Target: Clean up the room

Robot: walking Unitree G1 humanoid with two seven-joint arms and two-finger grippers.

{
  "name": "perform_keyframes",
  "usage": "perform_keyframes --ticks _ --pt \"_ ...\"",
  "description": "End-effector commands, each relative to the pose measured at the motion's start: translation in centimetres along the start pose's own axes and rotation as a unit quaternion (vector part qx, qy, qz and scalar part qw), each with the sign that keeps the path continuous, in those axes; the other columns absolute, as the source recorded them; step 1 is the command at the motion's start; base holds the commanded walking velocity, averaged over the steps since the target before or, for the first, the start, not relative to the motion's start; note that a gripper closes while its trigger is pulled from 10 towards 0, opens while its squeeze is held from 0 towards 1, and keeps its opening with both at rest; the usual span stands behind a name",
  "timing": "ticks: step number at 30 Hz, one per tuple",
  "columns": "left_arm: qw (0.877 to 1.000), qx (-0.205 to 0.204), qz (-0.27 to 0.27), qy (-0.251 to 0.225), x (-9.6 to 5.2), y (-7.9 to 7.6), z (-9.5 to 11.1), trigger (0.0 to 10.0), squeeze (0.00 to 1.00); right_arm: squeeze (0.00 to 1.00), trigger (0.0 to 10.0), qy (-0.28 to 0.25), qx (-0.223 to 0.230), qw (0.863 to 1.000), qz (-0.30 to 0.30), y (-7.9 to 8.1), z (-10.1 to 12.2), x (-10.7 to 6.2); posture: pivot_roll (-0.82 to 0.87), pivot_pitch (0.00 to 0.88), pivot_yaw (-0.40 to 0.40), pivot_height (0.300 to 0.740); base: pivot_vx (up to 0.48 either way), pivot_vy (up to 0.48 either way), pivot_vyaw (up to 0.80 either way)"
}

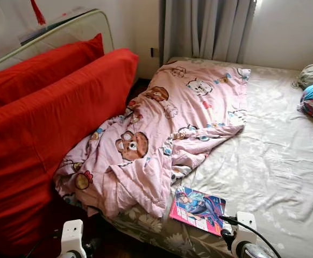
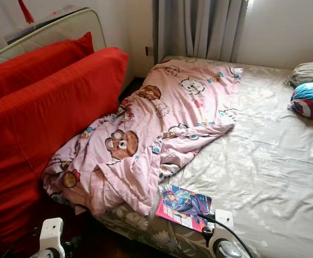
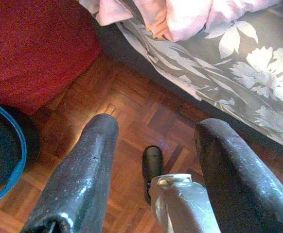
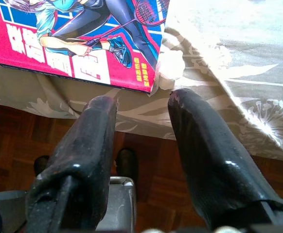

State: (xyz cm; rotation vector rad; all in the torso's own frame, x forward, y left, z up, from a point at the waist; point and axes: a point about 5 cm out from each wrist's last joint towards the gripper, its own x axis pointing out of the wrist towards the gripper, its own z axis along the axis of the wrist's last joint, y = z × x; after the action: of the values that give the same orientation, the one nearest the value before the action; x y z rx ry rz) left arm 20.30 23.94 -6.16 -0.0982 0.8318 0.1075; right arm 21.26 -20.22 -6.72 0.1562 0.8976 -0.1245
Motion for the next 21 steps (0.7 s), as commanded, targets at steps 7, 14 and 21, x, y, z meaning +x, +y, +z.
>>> perform_keyframes --ticks 7,14,21 --pt "1.0 0.018 -0.017 -0.006 0.1 -0.1 0.5 10.0 0.0 0.0 10.0 -0.014 0.002 1.0 -0.01 -0.2 0.1 0.0 -0.06 0.0 0.005 0.74 0.0 0.0 0.0" --pt "0.998 0.028 -0.027 -0.046 0.6 -1.6 2.4 10.0 0.0 0.0 10.0 -0.033 0.0 0.999 -0.016 -0.3 0.4 -0.1 -0.06 0.0 0.0 0.74 0.0 0.0 0.0" --pt "0.99 0.057 -0.048 -0.118 1.1 -4.5 5.5 10.0 0.0 0.0 10.0 -0.061 0.005 0.998 -0.017 -0.2 0.7 -0.1 -0.07 0.0 0.012 0.74 0.0 0.0 0.0"
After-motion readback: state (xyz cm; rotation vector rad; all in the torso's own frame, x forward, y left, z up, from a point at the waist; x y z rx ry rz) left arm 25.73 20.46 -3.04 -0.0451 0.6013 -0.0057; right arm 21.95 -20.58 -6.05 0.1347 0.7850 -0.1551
